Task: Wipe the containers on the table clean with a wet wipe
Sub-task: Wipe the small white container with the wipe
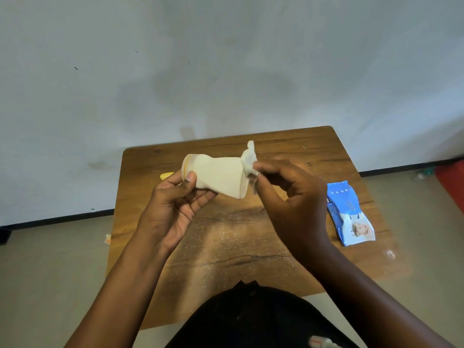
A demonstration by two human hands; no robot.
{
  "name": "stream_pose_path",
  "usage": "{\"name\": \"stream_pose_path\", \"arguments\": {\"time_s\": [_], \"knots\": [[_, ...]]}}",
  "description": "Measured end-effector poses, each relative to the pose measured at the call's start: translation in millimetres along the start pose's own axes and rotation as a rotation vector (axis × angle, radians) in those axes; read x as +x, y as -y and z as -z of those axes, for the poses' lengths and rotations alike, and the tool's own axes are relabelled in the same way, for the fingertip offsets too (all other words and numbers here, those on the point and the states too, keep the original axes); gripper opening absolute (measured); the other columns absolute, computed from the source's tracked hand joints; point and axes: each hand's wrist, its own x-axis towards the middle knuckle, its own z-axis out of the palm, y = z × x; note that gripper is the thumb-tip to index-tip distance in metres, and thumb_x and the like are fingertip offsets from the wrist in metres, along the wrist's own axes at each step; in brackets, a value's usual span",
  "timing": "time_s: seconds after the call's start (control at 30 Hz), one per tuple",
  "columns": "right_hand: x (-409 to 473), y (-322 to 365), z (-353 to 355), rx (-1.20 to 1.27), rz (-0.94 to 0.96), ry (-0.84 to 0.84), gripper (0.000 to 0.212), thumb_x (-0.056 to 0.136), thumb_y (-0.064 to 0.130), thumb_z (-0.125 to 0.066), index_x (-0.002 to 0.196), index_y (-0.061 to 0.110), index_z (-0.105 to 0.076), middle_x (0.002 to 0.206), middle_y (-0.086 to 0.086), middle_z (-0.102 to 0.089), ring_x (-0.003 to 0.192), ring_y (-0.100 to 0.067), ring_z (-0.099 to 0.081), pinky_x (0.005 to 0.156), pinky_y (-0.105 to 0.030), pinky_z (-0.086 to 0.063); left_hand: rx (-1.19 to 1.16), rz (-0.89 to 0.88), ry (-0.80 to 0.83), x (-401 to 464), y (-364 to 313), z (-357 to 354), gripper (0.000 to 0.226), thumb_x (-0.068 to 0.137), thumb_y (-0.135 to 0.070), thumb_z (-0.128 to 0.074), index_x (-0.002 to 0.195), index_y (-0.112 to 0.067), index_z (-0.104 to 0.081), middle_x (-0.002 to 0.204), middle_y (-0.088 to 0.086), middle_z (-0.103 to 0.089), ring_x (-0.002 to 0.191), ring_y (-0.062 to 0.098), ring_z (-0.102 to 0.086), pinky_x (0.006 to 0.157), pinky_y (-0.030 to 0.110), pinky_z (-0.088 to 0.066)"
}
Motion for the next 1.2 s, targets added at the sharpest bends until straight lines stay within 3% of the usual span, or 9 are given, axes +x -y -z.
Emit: {"name": "stream_pose_path", "arguments": {"time_s": [0.17,0.3,0.47,0.63,0.83,1.03,1.2], "knots": [[6,3,1,-0.016,0.007,-0.004,0.019,0.093,0.004,-0.076,0.110,0.012,-0.077,0.109,0.000,-0.075,0.105,-0.010,-0.072,0.077,-0.022,-0.062,-0.029,-0.003,-0.028,-1,3,-10,0.024,0.082,-0.009,-0.061,0.089,-0.008,-0.084,0.103,0.019,-0.077,0.088,0.023,-0.077,0.074,0.032,-0.065],[-5,3,-3,-0.017,0.011,0.033,0.024,0.091,0.001,-0.077,0.107,0.018,-0.077,0.105,0.005,-0.075,0.100,-0.008,-0.072,0.076,-0.022,-0.062,-0.042,-0.006,-0.064,0,0,-10,0.022,0.082,-0.009,-0.063,0.086,-0.006,-0.084,0.099,0.019,-0.078,0.085,0.023,-0.077,0.072,0.032,-0.065],[8,5,4,0.013,-0.049,-0.012,0.024,0.093,0.006,-0.078,0.110,0.022,-0.075,0.103,0.008,-0.075,0.097,-0.009,-0.073,0.074,-0.022,-0.062,0.008,0.005,-0.055,-1,-2,-8,0.026,0.081,-0.008,-0.063,0.101,-0.001,-0.079,0.103,0.021,-0.077,0.088,0.026,-0.077,0.073,0.034,-0.065],[-2,5,-1,-0.002,-0.046,0.011,0.020,0.093,0.006,-0.077,0.110,0.016,-0.078,0.105,0.004,-0.077,0.099,-0.009,-0.073,0.075,-0.027,-0.063,-0.005,-0.015,-0.068,1,-2,-15,0.022,0.083,-0.009,-0.063,0.085,-0.009,-0.085,0.098,0.017,-0.079,0.087,0.023,-0.078,0.075,0.032,-0.065],[4,3,9,0.052,-0.129,0.002,0.025,0.093,0.008,-0.078,0.109,0.027,-0.073,0.105,0.007,-0.076,0.099,-0.009,-0.074,0.073,-0.025,-0.063,0.015,0.026,-0.086,-4,1,-15,0.038,0.079,-0.008,-0.065,0.115,0.003,-0.068,0.106,0.023,-0.076,0.089,0.027,-0.077,0.073,0.034,-0.065],[-5,9,5,0.048,-0.117,0.026,0.025,0.093,0.010,-0.078,0.111,0.027,-0.073,0.103,0.010,-0.076,0.097,-0.008,-0.074,0.072,-0.024,-0.062,-0.025,-0.001,-0.117,-4,0,-23,0.019,0.096,-0.003,-0.056,0.110,0.000,-0.069,0.097,0.018,-0.078,0.086,0.024,-0.078,0.071,0.032,-0.065],[-3,10,9,0.083,-0.147,0.042,0.023,0.092,0.010,-0.078,0.110,0.024,-0.073,0.103,0.011,-0.076,0.093,-0.009,-0.074,0.069,-0.027,-0.062,0.010,-0.012,-0.087,-6,-2,-22,0.024,0.093,-0.004,-0.059,0.115,0.000,-0.068,0.100,0.019,-0.078,0.088,0.025,-0.078,0.071,0.031,-0.065]]}}
